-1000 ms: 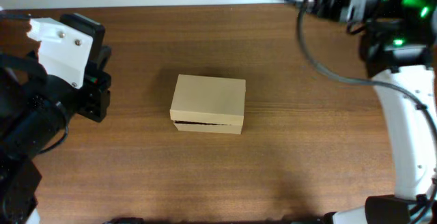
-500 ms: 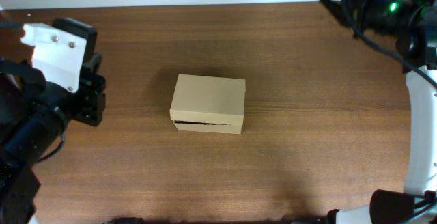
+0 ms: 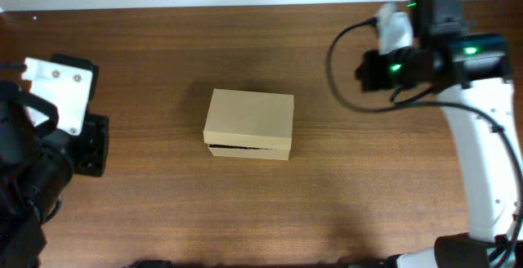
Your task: Pack container
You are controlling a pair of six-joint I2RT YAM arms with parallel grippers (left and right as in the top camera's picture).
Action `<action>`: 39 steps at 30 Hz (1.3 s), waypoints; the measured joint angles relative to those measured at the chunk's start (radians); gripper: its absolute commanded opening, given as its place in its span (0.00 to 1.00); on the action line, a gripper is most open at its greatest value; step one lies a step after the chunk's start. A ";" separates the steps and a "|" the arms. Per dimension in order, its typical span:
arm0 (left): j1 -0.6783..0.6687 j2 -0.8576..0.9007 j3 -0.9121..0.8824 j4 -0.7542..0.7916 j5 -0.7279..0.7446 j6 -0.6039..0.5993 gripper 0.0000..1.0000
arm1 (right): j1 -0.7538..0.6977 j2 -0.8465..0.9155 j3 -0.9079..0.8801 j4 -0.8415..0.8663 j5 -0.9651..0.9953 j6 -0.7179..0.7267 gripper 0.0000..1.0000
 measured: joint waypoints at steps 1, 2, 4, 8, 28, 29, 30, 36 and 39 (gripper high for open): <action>0.000 -0.007 0.000 -0.001 -0.008 0.000 0.02 | 0.029 0.000 0.000 -0.005 0.019 -0.019 0.04; 0.000 -0.014 -0.001 -0.003 -0.014 0.000 0.02 | 0.069 0.000 0.000 -0.011 0.042 -0.040 0.04; 0.000 -0.034 -0.006 -0.015 -0.023 0.000 0.02 | 0.141 0.000 0.000 -0.014 0.075 -0.069 0.04; 0.000 -0.092 -0.046 -0.038 -0.035 0.000 0.02 | 0.286 0.000 0.000 -0.011 0.115 -0.116 0.04; 0.000 -0.331 -0.381 -0.018 -0.048 0.000 0.02 | 0.406 0.255 0.000 0.075 0.174 -0.240 0.04; 0.000 -0.338 -0.381 -0.018 -0.048 0.000 0.02 | 0.406 0.273 0.000 0.075 0.163 -0.240 0.04; 0.000 -0.346 -0.381 -0.018 -0.048 0.000 0.02 | 0.406 0.291 0.000 0.076 0.153 -0.241 0.04; 0.000 -0.362 -0.381 -0.018 -0.048 0.000 0.02 | 0.427 0.361 0.000 0.076 0.121 -0.242 0.04; 0.000 -0.362 -0.381 -0.018 -0.048 0.000 0.02 | 0.461 0.366 0.000 0.075 0.118 -0.242 0.04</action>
